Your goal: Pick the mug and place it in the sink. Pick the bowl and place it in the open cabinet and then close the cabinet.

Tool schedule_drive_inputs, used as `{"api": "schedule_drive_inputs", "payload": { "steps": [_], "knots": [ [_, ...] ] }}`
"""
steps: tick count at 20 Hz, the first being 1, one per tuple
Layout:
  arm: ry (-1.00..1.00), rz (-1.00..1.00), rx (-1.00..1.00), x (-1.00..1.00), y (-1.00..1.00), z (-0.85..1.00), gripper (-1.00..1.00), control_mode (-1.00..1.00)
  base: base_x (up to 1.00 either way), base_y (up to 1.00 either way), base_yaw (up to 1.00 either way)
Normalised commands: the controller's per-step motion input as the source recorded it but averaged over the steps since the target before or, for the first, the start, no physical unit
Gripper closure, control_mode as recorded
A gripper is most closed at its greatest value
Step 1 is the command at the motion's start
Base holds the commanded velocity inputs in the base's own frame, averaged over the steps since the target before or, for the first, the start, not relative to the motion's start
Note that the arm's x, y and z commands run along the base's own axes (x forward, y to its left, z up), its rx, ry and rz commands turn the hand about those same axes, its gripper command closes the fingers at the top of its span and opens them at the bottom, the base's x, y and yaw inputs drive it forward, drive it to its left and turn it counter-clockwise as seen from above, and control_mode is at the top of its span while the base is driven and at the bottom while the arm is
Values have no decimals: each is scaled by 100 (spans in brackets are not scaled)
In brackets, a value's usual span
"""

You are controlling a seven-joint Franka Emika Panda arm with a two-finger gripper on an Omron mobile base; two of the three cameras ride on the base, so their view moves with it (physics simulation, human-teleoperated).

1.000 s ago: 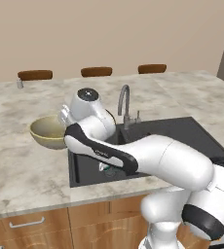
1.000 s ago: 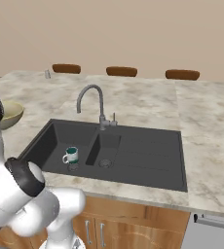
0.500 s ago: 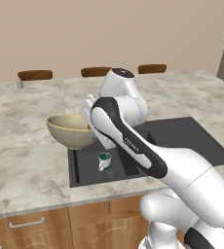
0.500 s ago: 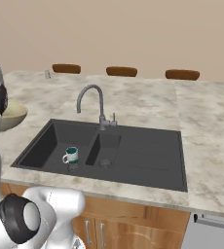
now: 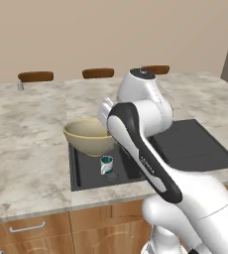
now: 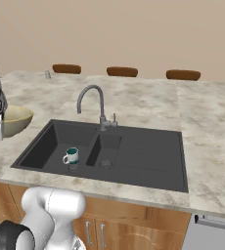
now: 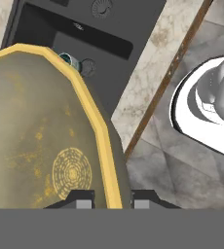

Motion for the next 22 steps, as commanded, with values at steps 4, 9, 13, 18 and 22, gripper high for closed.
{"api": "schedule_drive_inputs", "payload": {
  "steps": [4,9,13,18,22],
  "knots": [
    [-11,0,-10,-19,-36,16,100,-100,0,0,0],
    [4,-12,0,-1,-28,14,100,-100,0,0,0],
    [-4,-25,0,-20,-13,8,100,-100,0,0,0],
    [-1,-16,0,-9,-3,5,100,100,-19,9,-16],
    [0,0,0,0,0,0,100,100,-17,12,44]
  ]
}}
